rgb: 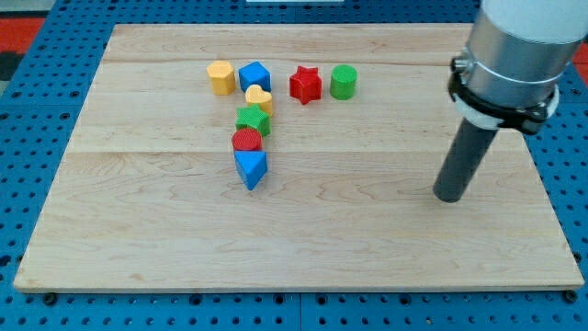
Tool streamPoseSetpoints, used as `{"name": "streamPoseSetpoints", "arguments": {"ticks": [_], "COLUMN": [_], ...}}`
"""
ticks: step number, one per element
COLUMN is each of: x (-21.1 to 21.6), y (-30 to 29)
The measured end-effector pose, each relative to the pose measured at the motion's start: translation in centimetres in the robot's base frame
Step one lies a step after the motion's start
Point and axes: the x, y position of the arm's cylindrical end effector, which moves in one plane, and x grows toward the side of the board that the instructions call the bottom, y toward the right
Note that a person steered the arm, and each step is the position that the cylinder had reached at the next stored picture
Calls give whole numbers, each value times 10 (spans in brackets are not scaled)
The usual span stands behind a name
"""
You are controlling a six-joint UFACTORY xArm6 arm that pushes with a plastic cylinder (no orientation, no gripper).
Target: Move the yellow heart to the top left of yellow pentagon
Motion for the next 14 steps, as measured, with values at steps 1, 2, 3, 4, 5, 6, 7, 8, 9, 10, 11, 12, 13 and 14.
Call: {"name": "streamPoseSetpoints", "arguments": {"ticks": [1, 2, 3, 4, 5, 6, 7, 8, 9, 10, 11, 12, 13, 14], "x": [-11, -50, -76, -93, -120, -129, -132, -145, -163, -184, -207, -221, -213, -181], "y": [0, -8, -48, -92, -131, -180, -245, -287, -318, -333, -333, -333, -341, -335]}}
